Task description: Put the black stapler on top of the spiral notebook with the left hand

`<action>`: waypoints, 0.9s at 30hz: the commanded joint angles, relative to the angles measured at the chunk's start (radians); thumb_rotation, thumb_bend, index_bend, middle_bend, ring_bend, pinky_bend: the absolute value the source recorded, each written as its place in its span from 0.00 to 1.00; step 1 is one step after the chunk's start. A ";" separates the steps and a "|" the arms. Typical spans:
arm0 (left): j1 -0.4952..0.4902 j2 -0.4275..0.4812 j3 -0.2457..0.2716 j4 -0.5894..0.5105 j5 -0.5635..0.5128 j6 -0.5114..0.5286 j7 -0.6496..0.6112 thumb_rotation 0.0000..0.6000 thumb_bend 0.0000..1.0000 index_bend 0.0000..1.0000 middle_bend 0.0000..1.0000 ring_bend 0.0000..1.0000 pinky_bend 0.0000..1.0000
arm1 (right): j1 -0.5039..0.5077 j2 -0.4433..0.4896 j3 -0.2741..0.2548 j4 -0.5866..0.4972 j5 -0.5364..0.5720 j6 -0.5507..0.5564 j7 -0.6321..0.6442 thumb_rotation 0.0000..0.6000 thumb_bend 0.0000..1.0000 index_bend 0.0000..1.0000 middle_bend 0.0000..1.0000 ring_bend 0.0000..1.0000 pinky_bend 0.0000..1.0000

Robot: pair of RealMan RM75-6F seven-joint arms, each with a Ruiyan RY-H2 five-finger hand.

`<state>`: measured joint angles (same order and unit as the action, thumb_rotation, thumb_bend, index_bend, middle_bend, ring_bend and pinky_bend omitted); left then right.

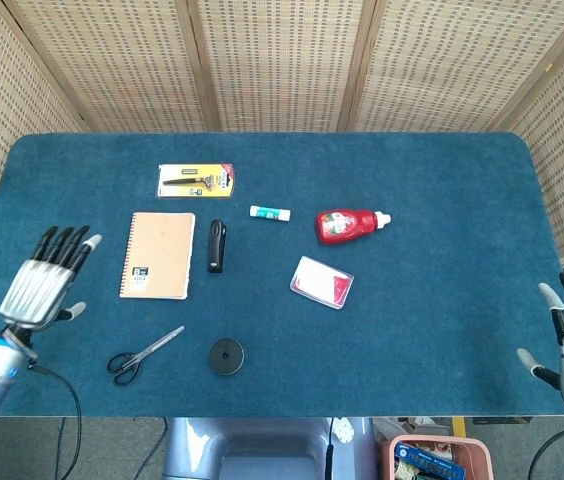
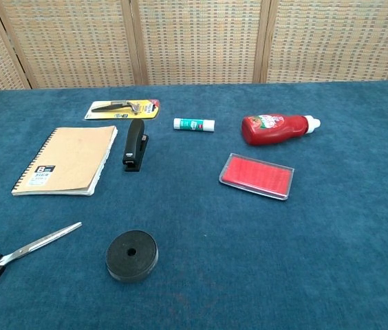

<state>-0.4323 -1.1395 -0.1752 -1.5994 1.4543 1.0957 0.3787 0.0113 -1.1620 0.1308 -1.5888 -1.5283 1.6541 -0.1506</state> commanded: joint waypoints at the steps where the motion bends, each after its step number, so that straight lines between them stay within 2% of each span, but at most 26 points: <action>1: -0.317 -0.167 -0.060 0.329 0.068 -0.285 -0.001 1.00 0.00 0.00 0.00 0.00 0.00 | -0.005 -0.002 0.028 0.000 0.060 -0.003 -0.015 1.00 0.00 0.00 0.00 0.00 0.00; 3: -0.424 -0.256 -0.026 0.513 0.167 -0.331 -0.115 1.00 0.00 0.00 0.00 0.00 0.00 | -0.008 -0.006 0.040 0.004 0.087 -0.002 -0.023 1.00 0.00 0.00 0.00 0.00 0.00; 8: -0.586 -0.416 0.125 0.862 0.383 -0.297 -0.424 1.00 0.09 0.00 0.00 0.00 0.00 | -0.008 -0.012 0.058 0.015 0.132 -0.010 -0.036 1.00 0.00 0.00 0.00 0.00 0.00; 13: -0.676 -0.564 0.269 1.150 0.512 -0.241 -0.625 1.00 0.14 0.00 0.00 0.00 0.00 | -0.001 -0.018 0.071 0.022 0.159 -0.020 -0.049 1.00 0.00 0.00 0.00 0.00 0.00; 16: -0.703 -0.634 0.350 1.282 0.567 -0.229 -0.691 1.00 0.15 0.00 0.00 0.00 0.00 | 0.005 -0.023 0.076 0.033 0.178 -0.035 -0.049 1.00 0.00 0.00 0.00 0.00 0.00; 21: -0.720 -0.719 0.415 1.399 0.597 -0.219 -0.728 1.00 0.15 0.00 0.00 0.00 0.00 | 0.010 -0.027 0.081 0.048 0.198 -0.051 -0.050 1.00 0.00 0.00 0.00 0.00 0.00; 27: -0.724 -0.757 0.439 1.451 0.597 -0.219 -0.729 1.00 0.17 0.00 0.00 0.00 0.00 | 0.010 -0.028 0.082 0.050 0.198 -0.047 -0.051 1.00 0.00 0.00 0.00 0.00 0.00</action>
<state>-1.1536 -1.8919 0.2600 -0.1533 2.0493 0.8764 -0.3487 0.0218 -1.1898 0.2124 -1.5388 -1.3303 1.6066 -0.2020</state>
